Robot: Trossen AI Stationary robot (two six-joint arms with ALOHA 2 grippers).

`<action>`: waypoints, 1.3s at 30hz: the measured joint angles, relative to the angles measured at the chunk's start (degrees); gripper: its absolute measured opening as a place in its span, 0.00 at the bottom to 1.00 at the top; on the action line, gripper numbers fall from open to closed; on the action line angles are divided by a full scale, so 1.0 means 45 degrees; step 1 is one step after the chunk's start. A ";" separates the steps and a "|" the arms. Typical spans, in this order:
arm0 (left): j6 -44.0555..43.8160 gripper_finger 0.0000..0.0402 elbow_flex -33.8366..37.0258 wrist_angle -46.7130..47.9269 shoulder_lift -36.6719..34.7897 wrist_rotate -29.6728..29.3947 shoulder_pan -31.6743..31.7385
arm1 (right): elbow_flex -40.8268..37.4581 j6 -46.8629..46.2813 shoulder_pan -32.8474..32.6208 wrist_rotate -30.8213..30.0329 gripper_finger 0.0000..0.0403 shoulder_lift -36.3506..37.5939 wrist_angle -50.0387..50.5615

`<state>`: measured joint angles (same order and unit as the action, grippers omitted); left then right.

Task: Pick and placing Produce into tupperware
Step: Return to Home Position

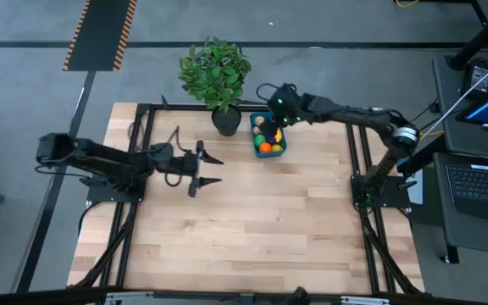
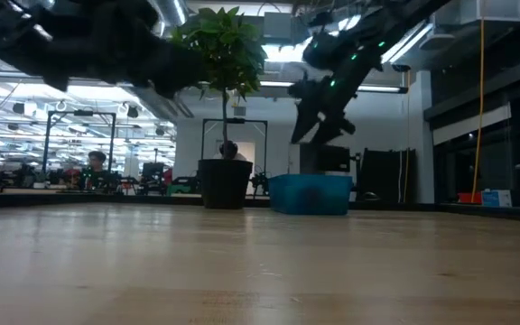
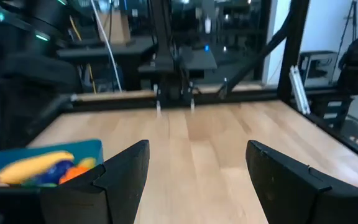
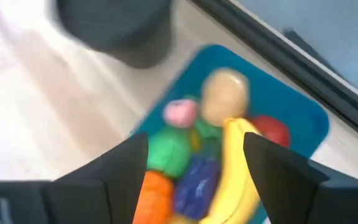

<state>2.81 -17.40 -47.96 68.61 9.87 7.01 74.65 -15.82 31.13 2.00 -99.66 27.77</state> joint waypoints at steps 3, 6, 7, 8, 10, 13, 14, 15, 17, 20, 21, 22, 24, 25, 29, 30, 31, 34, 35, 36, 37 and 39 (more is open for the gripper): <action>0.0074 0.65 0.0632 0.0317 -0.1637 0.0005 -0.0076 | -0.1344 0.0304 -0.0696 -0.0015 0.66 0.1278 -0.1470; 0.0061 0.65 0.1549 0.0378 -0.3237 0.0005 -0.0320 | -0.3266 0.0661 -0.1622 0.0146 0.66 0.2825 -0.3615; 0.0063 0.65 0.1833 0.0355 -0.3725 0.0005 -0.0426 | -0.3891 0.0803 -0.1922 0.0305 0.66 0.3404 -0.4245; 0.0054 0.65 0.2105 0.0339 -0.4218 -0.0039 -0.0527 | -0.4489 0.1018 -0.2190 0.0544 0.66 0.3976 -0.4817; -0.0023 0.65 0.2616 0.0350 -0.5208 -0.0530 -0.0690 | -0.5540 0.1439 -0.2714 0.1145 0.66 0.5144 -0.5692; 0.0085 0.65 0.3117 0.0668 -0.6715 -0.1449 -0.0763 | -0.6939 0.1681 -0.3383 0.1820 0.66 0.6818 -0.6820; 0.0125 0.65 0.3176 0.1012 -0.7169 -0.1555 -0.0758 | -0.7336 0.1789 -0.3567 0.1935 0.66 0.7392 -0.7093; 0.0126 0.65 0.3180 0.1453 -0.7572 -0.1614 -0.0753 | -0.7697 0.1946 -0.3749 0.1952 0.66 0.7937 -0.7329; 0.0132 0.65 0.3180 0.2439 -0.8329 -0.1622 -0.0753 | -0.8351 0.2249 -0.4056 0.1947 0.66 0.9023 -0.7599; 0.0153 0.65 0.3180 0.4036 -0.9337 -0.1639 -0.0753 | -0.9318 0.2629 -0.4536 0.2066 0.66 1.0478 -0.8148; 0.0151 0.65 0.3180 0.4538 -0.9644 -0.1651 -0.0753 | -0.9696 0.2778 -0.4697 0.2307 0.66 1.0925 -0.8504; 0.0151 0.65 0.3180 0.4973 -0.9915 -0.1651 -0.0754 | -1.0053 0.2907 -0.4850 0.2523 0.66 1.1349 -0.8813; 0.0163 0.65 0.3180 0.5665 -1.0414 -0.1661 -0.0753 | -1.0810 0.2943 -0.5144 0.2928 0.66 1.2163 -0.9326; 0.0171 0.65 0.3180 0.5890 -1.0639 -0.1670 -0.0753 | -1.1130 0.2958 -0.5261 0.2996 0.66 1.2548 -0.9397; 0.0388 0.65 0.3180 0.6702 -1.1461 -0.1840 -0.0754 | -1.2241 0.2869 -0.5511 0.3058 0.66 1.4093 -0.9416; 0.0409 0.65 0.3180 0.7052 -1.1649 -0.1948 -0.0758 | -1.2489 0.2717 -0.5537 0.3055 0.66 1.4459 -0.9403; 0.0404 0.65 0.3180 0.7423 -1.1825 -0.2109 -0.0757 | -1.2705 0.2526 -0.5549 0.3055 0.66 1.4822 -0.9403; 0.0334 0.65 0.3185 0.8106 -1.2273 -0.2418 -0.0753 | -1.3351 0.2131 -0.5549 0.3056 0.66 1.5896 -0.9485; 0.0321 0.65 0.3185 0.8114 -1.2365 -0.2419 -0.0758 | -1.3582 0.2093 -0.5552 0.3055 0.66 1.6261 -0.9482; 0.0326 0.65 0.3185 0.8135 -1.2479 -0.2419 -0.0758 | -1.3815 0.2093 -0.5564 0.3055 0.66 1.6644 -0.9476; 0.0414 0.65 0.3185 0.8139 -1.2573 -0.2419 -0.0758 | -1.4016 0.2098 -0.5565 0.3055 0.66 1.6993 -0.9496; 0.0491 0.65 0.3185 0.8262 -1.2737 -0.2419 -0.0758 | -1.4501 0.2138 -0.5574 0.3055 0.66 1.7706 -0.9652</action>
<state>5.02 -3.07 -10.78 11.29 -1.02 3.60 9.39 -6.20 6.04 15.75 -19.98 -15.67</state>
